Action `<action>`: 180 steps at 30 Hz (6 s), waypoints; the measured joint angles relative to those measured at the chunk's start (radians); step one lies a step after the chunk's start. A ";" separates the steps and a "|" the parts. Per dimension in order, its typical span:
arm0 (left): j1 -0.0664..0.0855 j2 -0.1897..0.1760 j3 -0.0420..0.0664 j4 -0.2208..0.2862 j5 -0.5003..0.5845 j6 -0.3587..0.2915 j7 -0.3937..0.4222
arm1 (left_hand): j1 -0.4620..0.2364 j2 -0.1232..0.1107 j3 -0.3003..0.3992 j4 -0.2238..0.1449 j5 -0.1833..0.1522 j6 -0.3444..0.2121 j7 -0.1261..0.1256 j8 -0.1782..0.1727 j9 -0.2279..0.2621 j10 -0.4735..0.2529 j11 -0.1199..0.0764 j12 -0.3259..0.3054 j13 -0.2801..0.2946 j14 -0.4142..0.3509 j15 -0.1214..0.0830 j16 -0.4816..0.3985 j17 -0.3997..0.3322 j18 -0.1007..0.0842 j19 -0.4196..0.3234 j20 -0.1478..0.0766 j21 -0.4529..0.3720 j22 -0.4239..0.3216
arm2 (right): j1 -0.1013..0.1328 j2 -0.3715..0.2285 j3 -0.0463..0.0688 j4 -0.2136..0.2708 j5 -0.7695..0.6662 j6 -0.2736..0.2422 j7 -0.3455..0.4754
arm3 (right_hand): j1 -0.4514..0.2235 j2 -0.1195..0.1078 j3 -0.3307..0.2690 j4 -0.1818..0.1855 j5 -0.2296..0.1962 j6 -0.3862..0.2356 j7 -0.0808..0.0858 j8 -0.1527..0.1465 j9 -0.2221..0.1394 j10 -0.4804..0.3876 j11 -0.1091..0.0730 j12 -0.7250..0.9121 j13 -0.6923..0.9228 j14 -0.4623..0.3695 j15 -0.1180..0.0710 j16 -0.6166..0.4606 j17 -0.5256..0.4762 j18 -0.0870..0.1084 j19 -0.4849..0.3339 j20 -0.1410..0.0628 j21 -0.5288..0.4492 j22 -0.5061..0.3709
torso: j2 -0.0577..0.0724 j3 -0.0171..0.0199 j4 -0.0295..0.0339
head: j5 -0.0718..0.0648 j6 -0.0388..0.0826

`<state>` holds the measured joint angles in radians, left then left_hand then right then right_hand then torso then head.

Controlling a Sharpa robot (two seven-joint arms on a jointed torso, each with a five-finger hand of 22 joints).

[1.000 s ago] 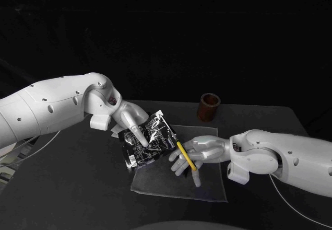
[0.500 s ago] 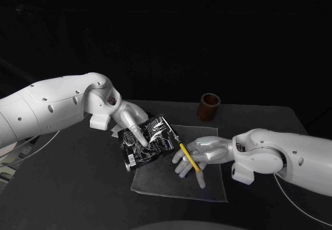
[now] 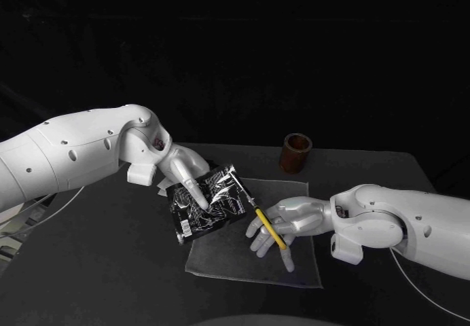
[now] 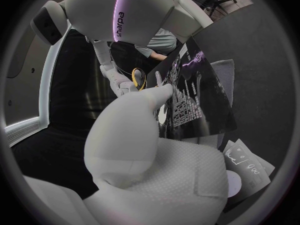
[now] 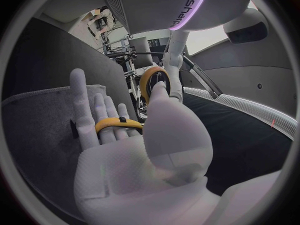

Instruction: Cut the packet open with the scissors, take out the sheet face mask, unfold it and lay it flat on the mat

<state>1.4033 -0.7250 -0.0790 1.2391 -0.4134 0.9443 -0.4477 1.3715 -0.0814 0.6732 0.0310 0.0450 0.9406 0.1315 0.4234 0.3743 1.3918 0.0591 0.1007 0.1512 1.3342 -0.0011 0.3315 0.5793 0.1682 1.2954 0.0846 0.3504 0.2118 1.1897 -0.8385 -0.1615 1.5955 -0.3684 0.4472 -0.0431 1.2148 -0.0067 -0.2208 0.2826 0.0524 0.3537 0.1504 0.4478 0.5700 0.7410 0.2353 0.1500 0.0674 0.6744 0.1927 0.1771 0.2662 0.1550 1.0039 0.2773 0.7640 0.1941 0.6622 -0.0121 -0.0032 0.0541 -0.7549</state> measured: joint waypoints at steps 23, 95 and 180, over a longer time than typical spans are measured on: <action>0.000 0.006 0.000 0.006 -0.010 0.000 -0.009 | 0.000 0.000 0.000 0.000 -0.001 0.001 -0.004 -0.004 0.000 0.000 0.000 0.000 0.000 0.001 -0.001 0.000 0.001 -0.003 0.000 0.000 0.005 0.001 | 0.000 0.047 0.001 -0.043 0.001 0.003 0.004 | 0.009 0.009 -0.015 0.001 0.000 0.000 0.000 0.011 -0.014 0.001 0.001 0.000 -0.002 0.002 0.001 0.004 -0.006 0.002 0.000 0.000 0.000 -0.003 | 0.000 -0.0007 0.0012 | 0.004 0.002; 0.003 0.026 0.001 -0.004 -0.014 -0.002 -0.026 | 0.000 0.000 0.001 -0.001 0.000 0.002 -0.005 -0.006 0.001 0.000 0.000 0.003 0.001 0.002 -0.002 0.000 0.005 -0.003 0.002 -0.002 0.005 0.002 | 0.041 0.066 0.011 -0.085 -0.066 -0.122 -0.012 | 0.125 0.210 -0.217 -0.085 0.001 0.374 0.005 0.154 -0.001 0.232 -0.101 0.223 0.186 0.318 -0.103 0.328 0.245 -0.125 0.217 -0.196 0.160 0.072 | 0.000 -0.0001 -0.0003 | 0.006 -0.018; 0.001 0.019 -0.002 -0.002 -0.025 -0.001 -0.047 | -0.001 -0.001 0.001 -0.001 0.000 0.005 -0.003 -0.010 0.001 0.000 0.000 0.003 0.002 0.002 -0.002 0.000 0.006 -0.008 -0.001 0.001 0.005 0.004 | 0.013 0.036 -0.002 -0.031 -0.052 -0.074 -0.044 | 0.073 0.065 -0.135 -0.019 0.000 0.016 0.000 -0.018 -0.050 -0.038 0.015 0.003 0.006 -0.053 0.005 0.084 0.036 0.014 0.014 0.000 -0.008 -0.027 | 0.000 -0.0008 0.0009 | 0.004 -0.001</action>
<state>1.4046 -0.7059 -0.0807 1.2375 -0.4380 0.9433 -0.4947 1.3702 -0.0827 0.6745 0.0297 0.0449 0.9454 0.1284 0.4137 0.3749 1.3918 0.0590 0.1035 0.1530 1.3361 -0.0031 0.3314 0.5856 0.1605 1.2949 0.0851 0.3550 0.2153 1.2027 -0.8024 -0.1635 1.5650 -0.4204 0.3731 -0.0868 1.2877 0.0581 -0.3554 0.2631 0.0525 0.3695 0.1507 0.4298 0.5204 0.7027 0.2498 0.1529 0.0729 0.6217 0.1981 0.2607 0.3020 0.1693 1.0178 0.2775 0.7559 0.1675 0.6623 -0.0128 -0.0023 0.0585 -0.7559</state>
